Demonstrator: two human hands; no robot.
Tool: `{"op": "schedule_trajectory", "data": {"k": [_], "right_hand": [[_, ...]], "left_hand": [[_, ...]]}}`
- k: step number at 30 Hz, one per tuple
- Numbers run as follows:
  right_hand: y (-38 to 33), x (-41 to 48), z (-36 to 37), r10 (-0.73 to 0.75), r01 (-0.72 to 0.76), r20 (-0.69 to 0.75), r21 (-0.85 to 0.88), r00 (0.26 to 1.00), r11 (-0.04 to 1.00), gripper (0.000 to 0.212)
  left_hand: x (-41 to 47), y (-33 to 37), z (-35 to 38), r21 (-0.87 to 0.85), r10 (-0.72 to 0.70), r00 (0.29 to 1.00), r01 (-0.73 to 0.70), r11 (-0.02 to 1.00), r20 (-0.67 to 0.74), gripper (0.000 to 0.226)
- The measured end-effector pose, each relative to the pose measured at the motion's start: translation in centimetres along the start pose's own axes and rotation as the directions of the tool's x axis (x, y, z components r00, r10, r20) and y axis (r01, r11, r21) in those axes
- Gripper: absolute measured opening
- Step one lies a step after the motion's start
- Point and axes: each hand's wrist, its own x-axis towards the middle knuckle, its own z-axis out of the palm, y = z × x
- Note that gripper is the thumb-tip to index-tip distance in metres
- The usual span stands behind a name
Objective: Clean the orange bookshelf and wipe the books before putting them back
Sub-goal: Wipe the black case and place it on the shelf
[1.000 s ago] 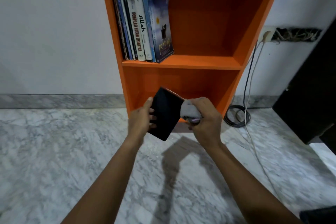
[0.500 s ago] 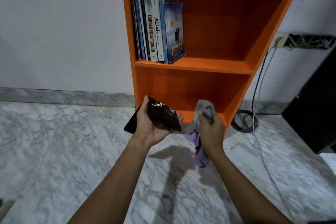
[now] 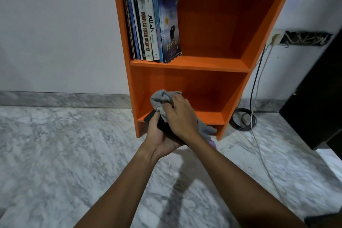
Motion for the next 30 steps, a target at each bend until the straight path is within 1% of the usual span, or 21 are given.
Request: {"op": "schedule_trajectory", "data": {"k": [1, 2, 4, 6, 7, 9, 11, 12, 14, 15, 16, 17, 18, 20, 22, 24, 25, 26, 28, 29, 30], "right_hand": [[0.2, 0.3, 0.0, 0.036, -0.036, -0.025, -0.02, 0.999, 0.999, 0.034], [0.3, 0.5, -0.1, 0.074, -0.076, -0.047, -0.033, 0.996, 0.997, 0.031], [0.7, 1.2, -0.7, 0.187, -0.191, -0.064, -0.055, 0.98, 0.98, 0.031], [2.2, 1.8, -1.3, 0.341, -0.343, -0.053, -0.023, 0.938, 0.939, 0.037], [3.2, 1.8, -1.5, 0.416, -0.415, -0.036, 0.022, 0.909, 0.909, 0.039], [5.8, 1.4, -1.5, 0.567, -0.566, 0.045, 0.17, 0.822, 0.807, 0.044], [8.4, 0.8, -1.2, 0.665, -0.684, 0.166, 0.247, 0.728, 0.687, 0.039], [9.4, 0.4, -1.2, 0.704, -0.722, 0.18, 0.285, 0.687, 0.631, 0.036], [9.4, 0.3, -1.8, 0.784, -0.75, 0.156, 0.45, 0.601, 0.486, 0.037], [8.9, 0.3, -2.3, 0.792, -0.72, 0.144, 0.535, 0.594, 0.442, 0.04], [8.4, 0.6, -2.8, 0.763, -0.667, 0.147, 0.606, 0.629, 0.433, 0.04], [7.6, 1.0, -3.4, 0.705, -0.606, 0.171, 0.67, 0.688, 0.429, 0.036], [6.7, 1.4, -4.1, 0.636, -0.569, 0.224, 0.713, 0.739, 0.41, 0.034], [4.8, 2.2, -5.5, 0.528, -0.58, 0.336, 0.706, 0.779, 0.406, 0.035], [3.9, 2.5, -6.3, 0.422, -0.607, 0.439, 0.633, 0.793, 0.48, 0.037], [4.0, 2.6, -6.2, 0.411, -0.583, 0.415, 0.609, 0.812, 0.538, 0.031], [4.2, 2.5, -6.0, 0.415, -0.565, 0.388, 0.637, 0.823, 0.524, 0.026], [4.4, 2.3, -5.8, 0.414, -0.544, 0.368, 0.686, 0.833, 0.484, 0.023], [4.7, 2.0, -5.6, 0.391, -0.499, 0.346, 0.761, 0.853, 0.415, 0.025], [4.8, 2.0, -5.5, 0.378, -0.481, 0.336, 0.775, 0.863, 0.409, 0.026], [4.8, 1.9, -5.5, 0.359, -0.466, 0.327, 0.776, 0.874, 0.426, 0.027]], "left_hand": [[0.4, -0.3, -0.2, 0.014, 0.009, 0.999, -0.008, 1.0, -0.037, 0.06], [0.3, -0.6, 0.2, 0.023, 0.021, 0.999, -0.02, 1.0, -0.033, 0.062], [0.1, -0.6, 0.2, 0.065, 0.056, 0.998, -0.055, 0.996, -0.009, 0.057], [0.2, -0.3, 0.2, 0.113, 0.094, 0.996, -0.092, 0.989, -0.01, 0.054], [0.1, -0.1, 0.2, 0.108, 0.106, 0.994, -0.107, 0.988, 0.015, 0.058], [0.5, 0.7, 0.0, 0.09, 0.133, 0.991, -0.136, 0.987, 0.032, 0.076], [0.6, 2.2, 0.7, 0.073, 0.122, 0.985, -0.131, 0.989, 0.119, 0.08], [0.5, 2.8, 1.1, 0.093, 0.129, 0.98, -0.144, 0.985, 0.15, 0.078], [0.5, 3.8, 1.2, 0.133, 0.133, 0.979, -0.154, 0.979, 0.153, 0.074], [0.7, 4.1, 0.8, 0.137, 0.116, 0.981, -0.138, 0.981, 0.153, 0.071], [0.9, 4.2, 0.3, 0.131, 0.097, 0.985, -0.116, 0.985, 0.144, 0.068], [0.9, 4.1, -0.1, 0.136, 0.081, 0.989, -0.098, 0.986, 0.126, 0.063], [0.8, 3.8, -0.5, 0.146, 0.061, 0.99, -0.079, 0.986, 0.128, 0.058], [0.0, 3.2, -0.6, 0.163, 0.011, 0.983, -0.042, 0.986, 0.185, 0.053], [-0.6, 3.3, -0.8, 0.191, -0.016, 0.977, -0.025, 0.981, 0.211, 0.051], [-0.7, 3.6, -2.0, 0.253, -0.042, 0.975, -0.016, 0.967, 0.22, 0.067], [-0.8, 3.9, -2.4, 0.302, -0.053, 0.975, -0.016, 0.953, 0.217, 0.073], [-0.9, 4.2, -2.5, 0.356, -0.048, 0.977, -0.03, 0.934, 0.209, 0.073], [-1.1, 4.7, -2.5, 0.471, -0.027, 0.981, -0.067, 0.88, 0.191, 0.074], [-1.2, 4.9, -2.4, 0.506, -0.006, 0.989, -0.069, 0.86, 0.146, 0.078], [-1.2, 4.9, -2.5, 0.489, 0.016, 0.994, -0.067, 0.87, 0.108, 0.084]]}}
